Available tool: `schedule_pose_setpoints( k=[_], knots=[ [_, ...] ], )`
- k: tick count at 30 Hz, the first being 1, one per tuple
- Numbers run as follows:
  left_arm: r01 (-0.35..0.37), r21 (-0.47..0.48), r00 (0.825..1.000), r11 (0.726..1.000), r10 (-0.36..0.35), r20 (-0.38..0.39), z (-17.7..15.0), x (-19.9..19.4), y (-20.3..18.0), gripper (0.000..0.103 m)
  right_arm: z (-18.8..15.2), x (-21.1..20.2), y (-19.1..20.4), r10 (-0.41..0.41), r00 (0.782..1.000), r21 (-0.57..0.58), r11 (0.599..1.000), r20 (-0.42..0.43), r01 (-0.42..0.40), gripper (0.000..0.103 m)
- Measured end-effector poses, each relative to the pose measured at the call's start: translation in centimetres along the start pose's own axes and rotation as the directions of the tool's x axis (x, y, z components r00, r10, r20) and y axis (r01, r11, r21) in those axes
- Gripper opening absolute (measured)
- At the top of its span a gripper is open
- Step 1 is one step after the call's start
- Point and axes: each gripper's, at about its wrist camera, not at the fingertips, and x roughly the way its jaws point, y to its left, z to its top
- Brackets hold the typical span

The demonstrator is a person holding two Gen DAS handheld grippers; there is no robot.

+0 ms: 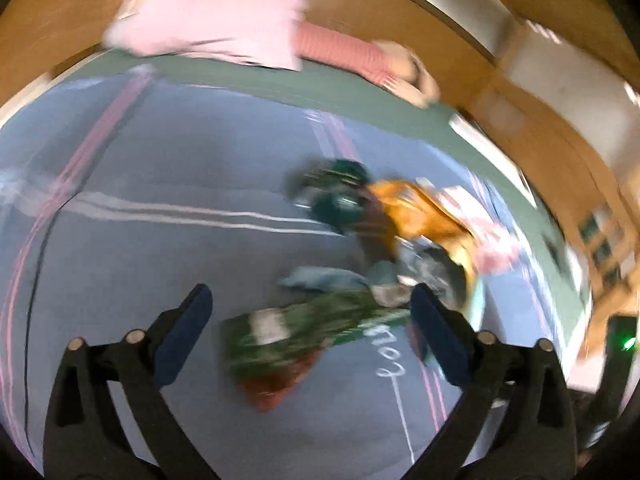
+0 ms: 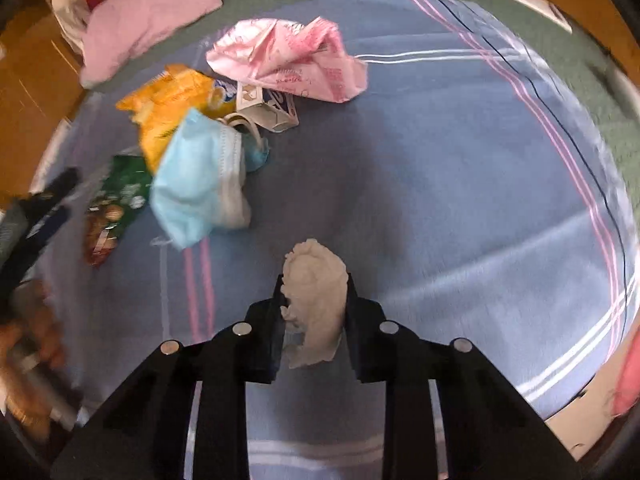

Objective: Collect trash
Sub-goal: 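Grasp the green snack bag with the left tool while the right grasps the white tissue, then carry the green bag and tissue over the white bag and open both tools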

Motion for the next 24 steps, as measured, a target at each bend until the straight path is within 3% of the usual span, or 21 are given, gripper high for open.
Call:
schedule_pose_setpoints(
  k=[2,4,5,6,8,11,15,18,24],
  knots=[
    [-0.005,0.098,0.999,0.995,0.01,-0.054,0.1,1.4,-1.7,0.1,-0.9,-1.3,-0.5,0.022,1.0,0.001,1.0,0.01,-0.022,0.027],
    [-0.054,0.176,0.994,0.983,0.07,-0.089,-0.5,2.7,-2.6,0.1,-2.1,-2.9,-1.0,0.044,0.999,-0.001,0.999,0.027,-0.044,0.027],
    [-0.071,0.189,0.99,0.979,0.093,-0.105,-1.1,3.1,-2.7,0.095,-2.9,-3.8,-1.3,0.053,0.998,-0.001,0.999,0.037,-0.053,0.027],
    [-0.055,0.181,0.988,0.982,0.08,-0.133,-1.4,3.5,-2.6,0.073,-3.3,-4.3,-1.3,0.059,0.997,-0.002,0.998,0.043,-0.059,0.027],
    [-0.049,0.159,0.98,0.986,0.077,-0.181,-1.6,3.5,-2.2,0.047,-4.5,-5.7,-1.4,0.078,0.995,0.001,0.997,0.068,-0.078,0.027],
    [-0.087,0.171,0.979,0.981,0.116,-0.168,-2.1,2.3,-2.5,0.038,-6.0,-7.4,-0.9,0.088,0.99,-0.003,0.996,0.111,-0.088,0.027],
    [-0.174,0.228,0.973,0.958,0.203,-0.113,-3.4,-1.2,-4.5,0.036,-7.3,-8.9,-0.3,0.114,0.982,-0.009,0.993,0.15,-0.114,0.027],
    [-0.196,0.251,0.975,0.948,0.216,-0.056,-5.5,-4.4,-6.5,0.036,-7.8,-9.0,0.2,0.107,0.982,-0.016,0.994,0.157,-0.105,0.027],
    [-0.202,0.24,0.976,0.95,0.215,-0.027,-8.2,-7.5,-8.0,0.036,-8.4,-8.9,0.7,0.096,0.982,0.004,0.995,0.163,-0.098,0.027]
  ],
)
